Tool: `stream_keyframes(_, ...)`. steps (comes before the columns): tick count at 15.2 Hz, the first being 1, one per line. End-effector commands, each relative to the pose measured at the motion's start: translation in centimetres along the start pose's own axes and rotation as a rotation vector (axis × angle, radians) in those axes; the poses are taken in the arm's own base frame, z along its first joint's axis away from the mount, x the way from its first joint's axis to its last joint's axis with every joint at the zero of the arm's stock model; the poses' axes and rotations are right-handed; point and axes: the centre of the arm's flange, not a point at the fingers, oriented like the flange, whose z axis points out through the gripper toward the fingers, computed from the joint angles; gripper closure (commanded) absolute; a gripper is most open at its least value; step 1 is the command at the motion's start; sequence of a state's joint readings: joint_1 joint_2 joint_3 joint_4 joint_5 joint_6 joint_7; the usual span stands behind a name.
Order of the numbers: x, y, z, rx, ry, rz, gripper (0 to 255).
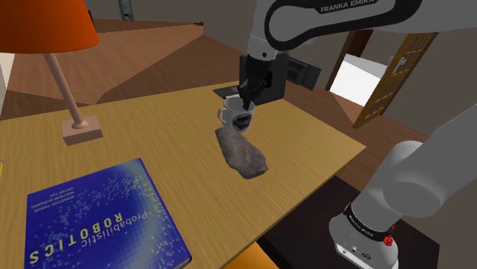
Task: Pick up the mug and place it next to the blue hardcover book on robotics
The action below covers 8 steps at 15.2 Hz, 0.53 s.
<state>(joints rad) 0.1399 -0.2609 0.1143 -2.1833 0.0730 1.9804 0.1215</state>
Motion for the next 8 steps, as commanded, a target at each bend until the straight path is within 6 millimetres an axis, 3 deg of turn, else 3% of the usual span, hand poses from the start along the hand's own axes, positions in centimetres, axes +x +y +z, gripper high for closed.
stream_keyframes(1, -0.5, -2.7, 0.3, 0.000, 0.000, 0.002, 255)
stream_keyframes(8, -1.7, -11.9, 0.6, 0.000, 0.000, 0.002, 255)
